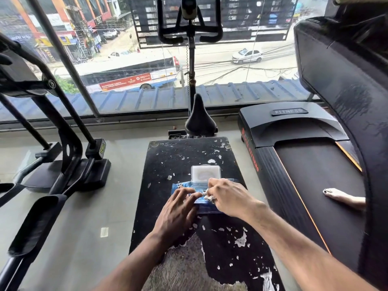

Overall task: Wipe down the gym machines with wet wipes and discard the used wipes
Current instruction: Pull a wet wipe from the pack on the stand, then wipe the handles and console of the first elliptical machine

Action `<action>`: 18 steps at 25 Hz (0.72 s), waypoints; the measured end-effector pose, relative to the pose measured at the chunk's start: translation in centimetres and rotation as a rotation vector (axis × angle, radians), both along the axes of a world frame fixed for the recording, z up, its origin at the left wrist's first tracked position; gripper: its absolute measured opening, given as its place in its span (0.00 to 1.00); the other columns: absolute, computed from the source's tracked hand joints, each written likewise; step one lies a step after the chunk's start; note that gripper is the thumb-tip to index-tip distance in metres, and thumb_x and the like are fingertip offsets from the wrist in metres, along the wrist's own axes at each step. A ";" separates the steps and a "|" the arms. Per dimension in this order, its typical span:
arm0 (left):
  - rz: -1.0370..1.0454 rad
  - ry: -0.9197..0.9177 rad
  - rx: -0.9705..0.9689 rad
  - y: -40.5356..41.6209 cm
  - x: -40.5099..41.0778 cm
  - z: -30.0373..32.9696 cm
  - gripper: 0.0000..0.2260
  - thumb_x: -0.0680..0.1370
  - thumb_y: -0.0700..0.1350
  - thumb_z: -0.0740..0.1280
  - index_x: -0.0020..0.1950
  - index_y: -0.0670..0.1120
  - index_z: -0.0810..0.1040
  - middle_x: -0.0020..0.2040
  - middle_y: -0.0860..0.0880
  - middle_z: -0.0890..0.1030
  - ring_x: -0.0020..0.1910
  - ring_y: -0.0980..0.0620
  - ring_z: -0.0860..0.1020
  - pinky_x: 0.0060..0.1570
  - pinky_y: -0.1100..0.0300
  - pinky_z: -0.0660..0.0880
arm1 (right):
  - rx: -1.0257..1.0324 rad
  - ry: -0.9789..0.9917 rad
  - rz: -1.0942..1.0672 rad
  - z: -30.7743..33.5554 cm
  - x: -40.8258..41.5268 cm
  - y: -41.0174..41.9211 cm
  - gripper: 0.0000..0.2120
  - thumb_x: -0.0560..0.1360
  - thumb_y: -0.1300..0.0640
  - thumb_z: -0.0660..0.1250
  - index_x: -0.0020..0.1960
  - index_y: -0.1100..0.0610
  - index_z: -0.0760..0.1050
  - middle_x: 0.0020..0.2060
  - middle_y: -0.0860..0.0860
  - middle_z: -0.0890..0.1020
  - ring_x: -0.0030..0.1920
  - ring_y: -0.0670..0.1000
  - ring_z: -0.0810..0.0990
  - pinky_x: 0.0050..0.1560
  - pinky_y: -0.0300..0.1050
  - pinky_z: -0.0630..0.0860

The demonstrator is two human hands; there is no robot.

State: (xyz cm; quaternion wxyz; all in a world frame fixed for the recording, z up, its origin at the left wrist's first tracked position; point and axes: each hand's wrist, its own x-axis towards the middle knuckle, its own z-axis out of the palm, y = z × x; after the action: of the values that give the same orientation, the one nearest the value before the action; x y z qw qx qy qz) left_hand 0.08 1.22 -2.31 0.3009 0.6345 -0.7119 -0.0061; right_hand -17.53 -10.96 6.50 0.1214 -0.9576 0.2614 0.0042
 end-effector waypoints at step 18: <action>0.305 0.929 -0.018 7.9 3.3 9.4 0.05 0.79 0.54 0.71 0.53 0.57 0.83 0.47 0.50 0.86 0.45 0.48 0.85 0.48 0.56 0.81 | 0.751 -0.707 -0.272 5.9 7.4 5.0 0.10 0.74 0.63 0.77 0.52 0.55 0.79 0.45 0.53 0.85 0.47 0.54 0.84 0.51 0.49 0.83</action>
State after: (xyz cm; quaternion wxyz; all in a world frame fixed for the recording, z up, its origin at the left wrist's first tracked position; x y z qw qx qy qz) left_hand 3.41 9.11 7.11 0.5897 0.6591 -0.4013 -0.2382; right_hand -10.17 -5.99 12.41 0.5360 -0.7485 0.3069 -0.2413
